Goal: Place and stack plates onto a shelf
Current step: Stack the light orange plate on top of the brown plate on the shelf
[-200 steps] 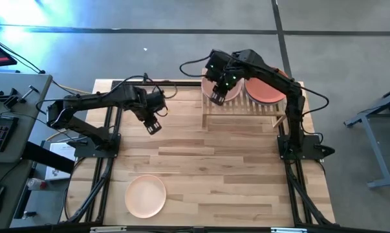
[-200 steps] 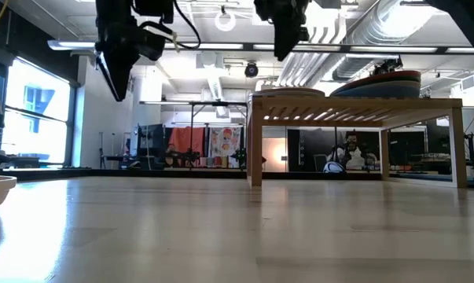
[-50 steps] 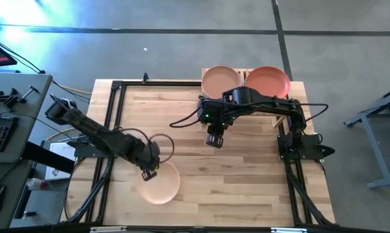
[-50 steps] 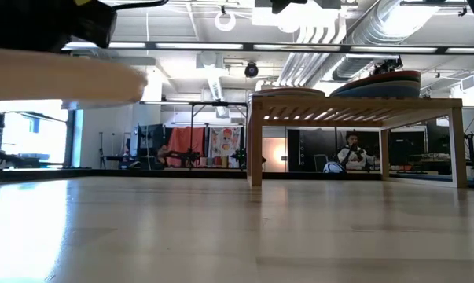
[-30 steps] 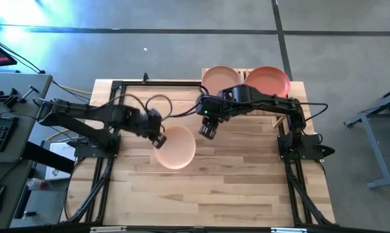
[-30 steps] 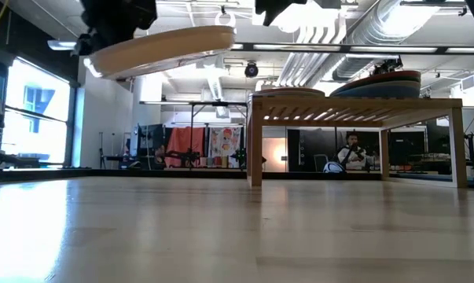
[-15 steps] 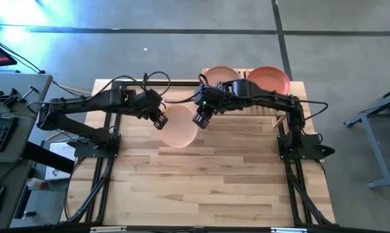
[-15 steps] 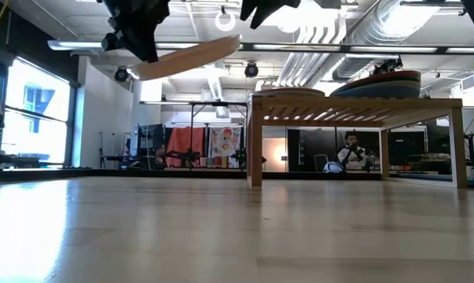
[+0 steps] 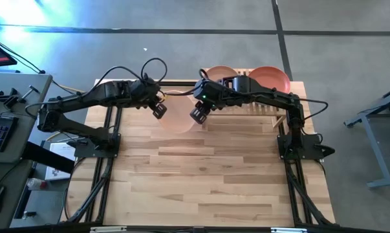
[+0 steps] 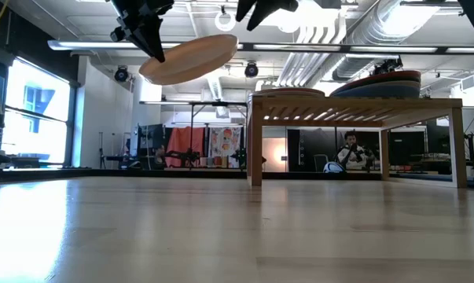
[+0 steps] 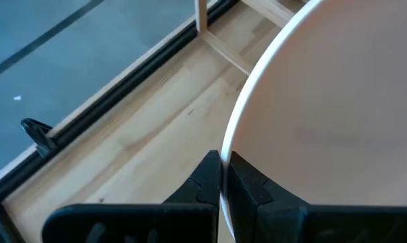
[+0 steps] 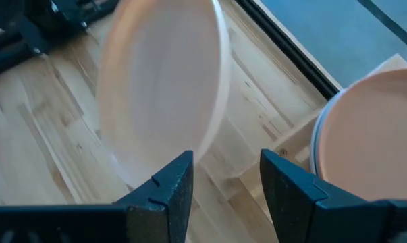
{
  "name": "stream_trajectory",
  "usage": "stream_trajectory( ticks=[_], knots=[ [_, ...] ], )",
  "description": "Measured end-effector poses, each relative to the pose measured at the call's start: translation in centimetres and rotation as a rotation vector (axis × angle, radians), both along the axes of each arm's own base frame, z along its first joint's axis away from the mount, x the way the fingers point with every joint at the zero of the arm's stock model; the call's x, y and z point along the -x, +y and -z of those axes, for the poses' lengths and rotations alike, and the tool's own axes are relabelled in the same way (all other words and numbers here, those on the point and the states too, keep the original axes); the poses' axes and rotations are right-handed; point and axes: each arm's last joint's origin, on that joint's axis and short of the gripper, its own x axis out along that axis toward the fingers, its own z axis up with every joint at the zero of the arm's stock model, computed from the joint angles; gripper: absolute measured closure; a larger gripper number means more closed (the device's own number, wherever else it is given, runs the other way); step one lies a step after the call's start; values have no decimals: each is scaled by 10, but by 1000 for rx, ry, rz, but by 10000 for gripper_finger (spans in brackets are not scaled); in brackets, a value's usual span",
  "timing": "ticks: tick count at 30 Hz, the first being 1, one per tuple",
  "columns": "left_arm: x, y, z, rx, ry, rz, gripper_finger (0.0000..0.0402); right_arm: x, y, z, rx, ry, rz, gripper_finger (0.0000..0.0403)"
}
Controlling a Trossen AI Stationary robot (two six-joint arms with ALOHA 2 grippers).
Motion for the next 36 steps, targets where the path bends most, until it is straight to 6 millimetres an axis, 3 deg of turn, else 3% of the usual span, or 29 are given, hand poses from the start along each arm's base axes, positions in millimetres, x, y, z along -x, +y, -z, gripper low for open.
stream_trajectory(
  ticks=[12,26,36],
  knots=[
    [-4,5,-1,-20,-19,33,401,-17,0,10,-18,-48,26,254],
    [-5,2,-2,-23,-18,76,401,-20,-7,21,-25,2,87,256],
    [-8,3,-5,-36,-60,75,401,-21,-8,21,-45,-4,93,366]
  ],
)
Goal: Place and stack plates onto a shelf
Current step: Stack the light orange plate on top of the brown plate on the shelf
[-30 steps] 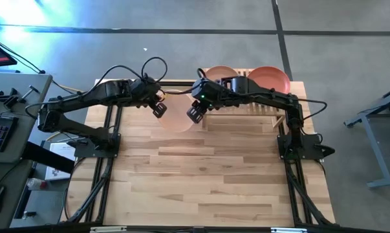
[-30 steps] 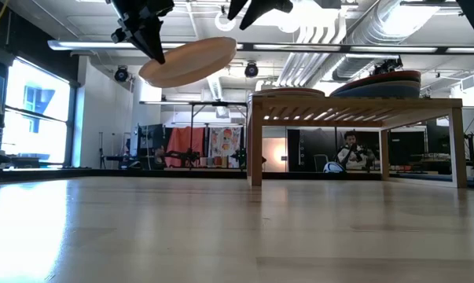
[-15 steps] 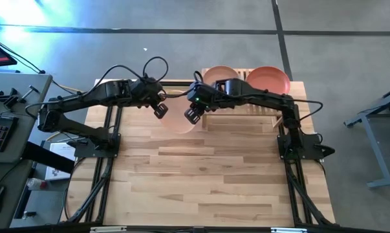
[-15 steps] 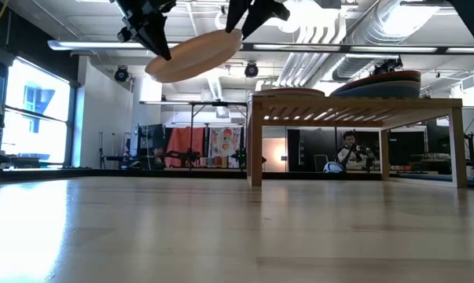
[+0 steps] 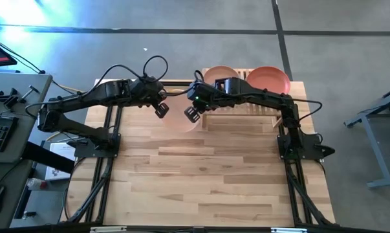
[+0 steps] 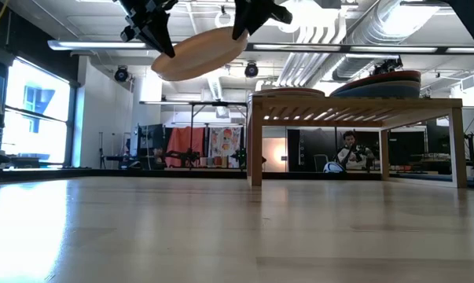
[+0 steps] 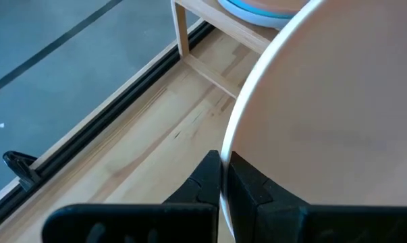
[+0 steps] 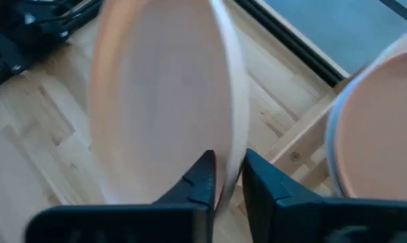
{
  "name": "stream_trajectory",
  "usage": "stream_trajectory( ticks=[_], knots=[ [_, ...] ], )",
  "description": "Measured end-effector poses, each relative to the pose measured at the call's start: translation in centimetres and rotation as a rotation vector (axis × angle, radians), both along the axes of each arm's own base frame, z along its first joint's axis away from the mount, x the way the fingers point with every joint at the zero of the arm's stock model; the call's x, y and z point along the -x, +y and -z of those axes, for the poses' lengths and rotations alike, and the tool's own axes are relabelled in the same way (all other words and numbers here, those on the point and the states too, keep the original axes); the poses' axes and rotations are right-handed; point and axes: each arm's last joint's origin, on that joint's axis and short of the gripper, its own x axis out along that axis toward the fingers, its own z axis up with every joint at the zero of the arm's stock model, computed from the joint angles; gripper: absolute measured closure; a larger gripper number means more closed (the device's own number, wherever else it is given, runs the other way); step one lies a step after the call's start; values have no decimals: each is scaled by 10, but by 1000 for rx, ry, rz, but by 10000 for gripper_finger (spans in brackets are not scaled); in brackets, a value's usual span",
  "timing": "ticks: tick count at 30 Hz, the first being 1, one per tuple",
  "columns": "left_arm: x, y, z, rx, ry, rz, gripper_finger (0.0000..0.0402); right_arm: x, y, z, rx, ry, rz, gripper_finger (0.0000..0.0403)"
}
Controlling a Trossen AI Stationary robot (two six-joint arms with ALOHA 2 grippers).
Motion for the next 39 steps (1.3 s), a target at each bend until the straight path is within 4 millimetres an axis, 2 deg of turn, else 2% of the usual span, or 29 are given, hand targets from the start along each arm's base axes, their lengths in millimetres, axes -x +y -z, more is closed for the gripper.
stream_trajectory(
  ticks=[4,13,23,29,39],
  knots=[
    [0,0,-1,0,-8,-2,402,1,-2,0,-3,5,33,397],
    [-1,0,-1,5,-16,1,392,3,-3,2,-35,13,68,401],
    [-2,-3,0,101,-47,67,353,3,-1,2,-69,3,84,403],
    [-2,-3,0,98,-45,84,324,3,2,2,-73,6,78,403],
    [9,-7,-16,86,-153,125,316,8,3,4,-87,59,76,402]
  ],
)
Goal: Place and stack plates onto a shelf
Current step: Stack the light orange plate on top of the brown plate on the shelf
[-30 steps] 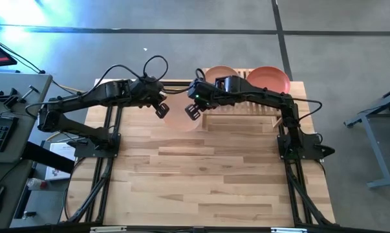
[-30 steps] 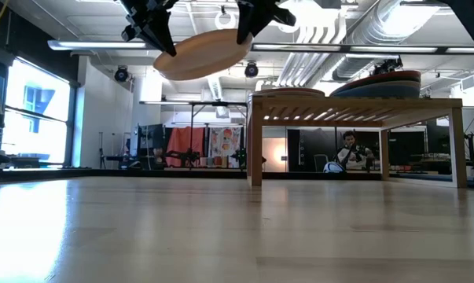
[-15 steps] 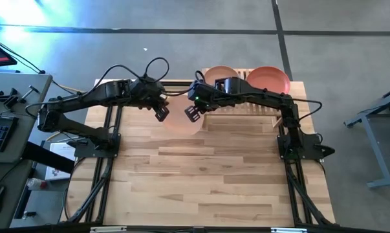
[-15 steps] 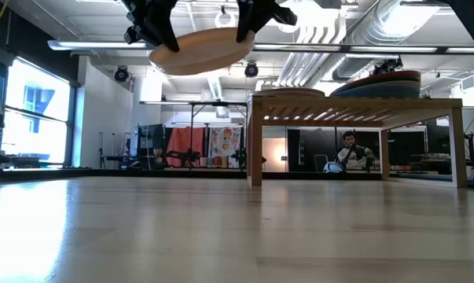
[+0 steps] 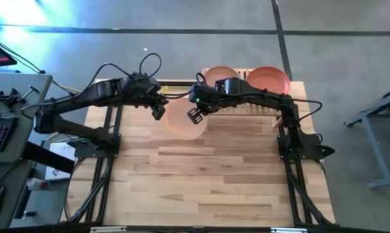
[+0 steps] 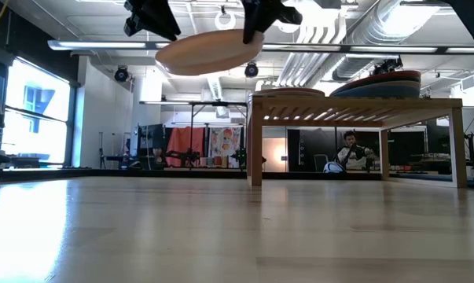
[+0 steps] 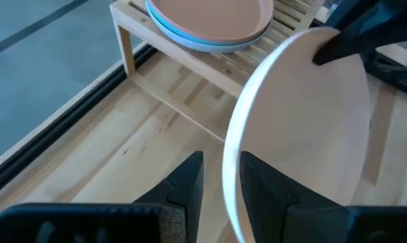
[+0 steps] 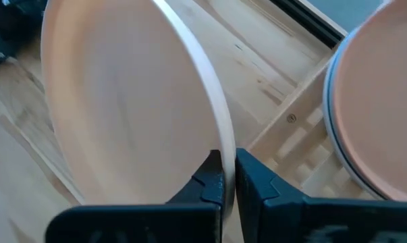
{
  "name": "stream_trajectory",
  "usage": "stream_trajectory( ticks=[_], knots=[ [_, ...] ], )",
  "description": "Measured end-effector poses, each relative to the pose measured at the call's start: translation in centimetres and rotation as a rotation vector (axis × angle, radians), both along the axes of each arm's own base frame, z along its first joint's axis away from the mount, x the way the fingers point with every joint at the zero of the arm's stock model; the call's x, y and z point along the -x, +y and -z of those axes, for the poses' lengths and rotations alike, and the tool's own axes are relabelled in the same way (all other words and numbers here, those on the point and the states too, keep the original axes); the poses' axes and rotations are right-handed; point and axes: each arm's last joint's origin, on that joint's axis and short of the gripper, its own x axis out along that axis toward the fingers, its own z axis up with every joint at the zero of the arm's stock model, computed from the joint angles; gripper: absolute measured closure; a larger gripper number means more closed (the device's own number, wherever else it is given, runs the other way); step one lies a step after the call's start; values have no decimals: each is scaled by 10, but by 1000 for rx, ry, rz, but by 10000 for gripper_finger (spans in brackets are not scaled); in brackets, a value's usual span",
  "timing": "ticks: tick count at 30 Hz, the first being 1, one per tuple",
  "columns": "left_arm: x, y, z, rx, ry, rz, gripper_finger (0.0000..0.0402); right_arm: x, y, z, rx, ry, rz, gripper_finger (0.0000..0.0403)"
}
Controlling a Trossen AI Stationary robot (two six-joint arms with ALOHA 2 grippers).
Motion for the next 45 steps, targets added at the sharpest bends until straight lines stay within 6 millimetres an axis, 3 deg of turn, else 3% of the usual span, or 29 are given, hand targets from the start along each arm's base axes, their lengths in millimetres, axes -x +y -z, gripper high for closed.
stream_trajectory(
  ticks=[8,17,28,37,45],
  knots=[
    [17,-5,-13,-34,-52,15,318,10,-4,-6,-3,46,3,402],
    [26,-7,-17,-71,-47,43,318,42,-35,-32,21,29,-38,402],
    [28,0,-14,-83,-3,22,319,83,-118,-43,-46,-6,-87,402],
    [34,11,-12,-76,19,-39,319,136,-192,-44,-176,-143,-110,402],
    [38,21,-13,-77,14,-97,319,174,-240,-34,-284,-276,-131,402]
  ],
)
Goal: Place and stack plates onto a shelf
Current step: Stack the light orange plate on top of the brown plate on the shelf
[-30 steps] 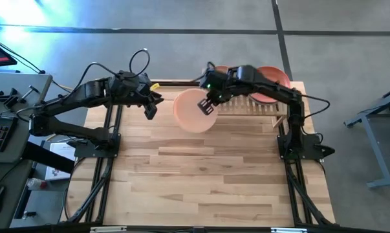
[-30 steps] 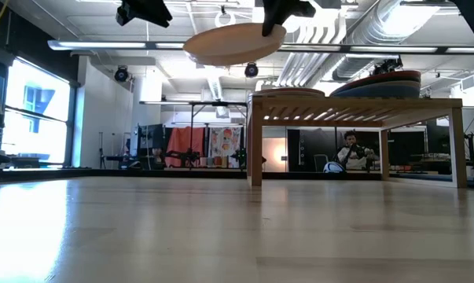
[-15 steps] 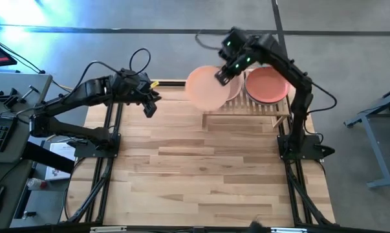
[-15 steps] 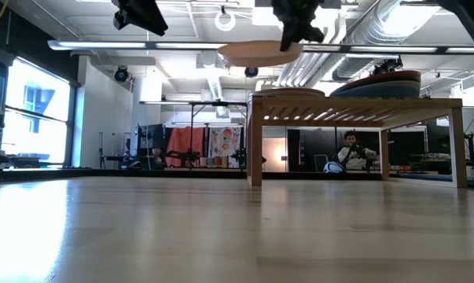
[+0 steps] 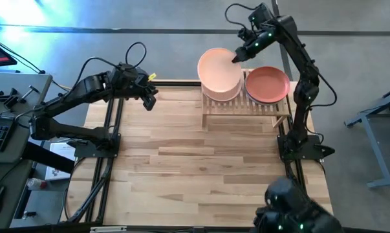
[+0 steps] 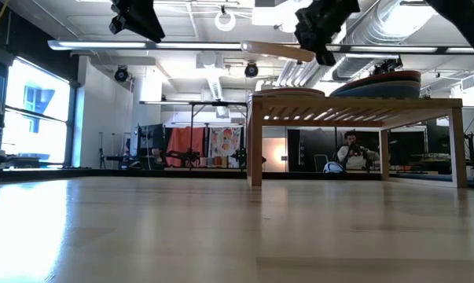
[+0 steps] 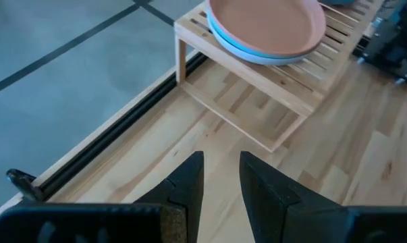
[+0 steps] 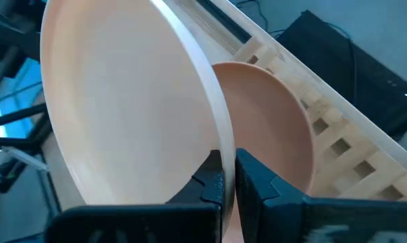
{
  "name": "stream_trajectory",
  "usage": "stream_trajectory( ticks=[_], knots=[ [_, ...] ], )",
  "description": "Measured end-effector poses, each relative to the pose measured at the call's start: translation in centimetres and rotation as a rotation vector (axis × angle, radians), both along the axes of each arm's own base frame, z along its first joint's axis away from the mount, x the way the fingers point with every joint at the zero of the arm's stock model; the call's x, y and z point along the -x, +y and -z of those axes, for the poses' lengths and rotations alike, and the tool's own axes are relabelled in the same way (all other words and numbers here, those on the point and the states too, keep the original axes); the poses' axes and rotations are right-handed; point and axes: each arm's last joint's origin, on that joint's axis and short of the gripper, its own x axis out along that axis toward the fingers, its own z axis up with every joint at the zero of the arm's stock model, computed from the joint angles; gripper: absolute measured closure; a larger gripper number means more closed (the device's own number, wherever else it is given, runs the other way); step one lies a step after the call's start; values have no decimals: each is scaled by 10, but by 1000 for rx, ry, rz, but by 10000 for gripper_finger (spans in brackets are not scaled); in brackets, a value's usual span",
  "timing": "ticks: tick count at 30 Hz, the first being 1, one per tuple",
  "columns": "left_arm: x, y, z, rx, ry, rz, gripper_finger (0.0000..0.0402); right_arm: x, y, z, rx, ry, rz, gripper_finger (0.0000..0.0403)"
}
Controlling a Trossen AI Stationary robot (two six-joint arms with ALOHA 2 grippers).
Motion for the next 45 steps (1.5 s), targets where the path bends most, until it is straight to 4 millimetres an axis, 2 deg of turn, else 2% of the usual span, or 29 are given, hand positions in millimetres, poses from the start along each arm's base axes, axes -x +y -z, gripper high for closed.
stream_trajectory(
  ticks=[7,15,20,29,38,41,45],
  knots=[
    [4,8,0,1,-1,-45,319,12,-32,22,-74,-9,29,402],
    [9,16,0,33,-25,-125,319,8,-46,44,-124,34,10,402],
    [10,19,0,34,-26,-142,319,-2,-45,51,-101,94,-5,403],
    [10,19,0,49,-38,-159,319,-13,-38,53,-40,184,-15,403],
    [10,19,0,49,-38,-159,319,-22,-31,54,-44,195,-23,403],
    [10,19,0,49,-38,-159,319,-21,-30,51,-46,192,-10,403],
    [10,19,0,49,-38,-159,319,-14,-23,38,-22,172,3,403]
  ],
)
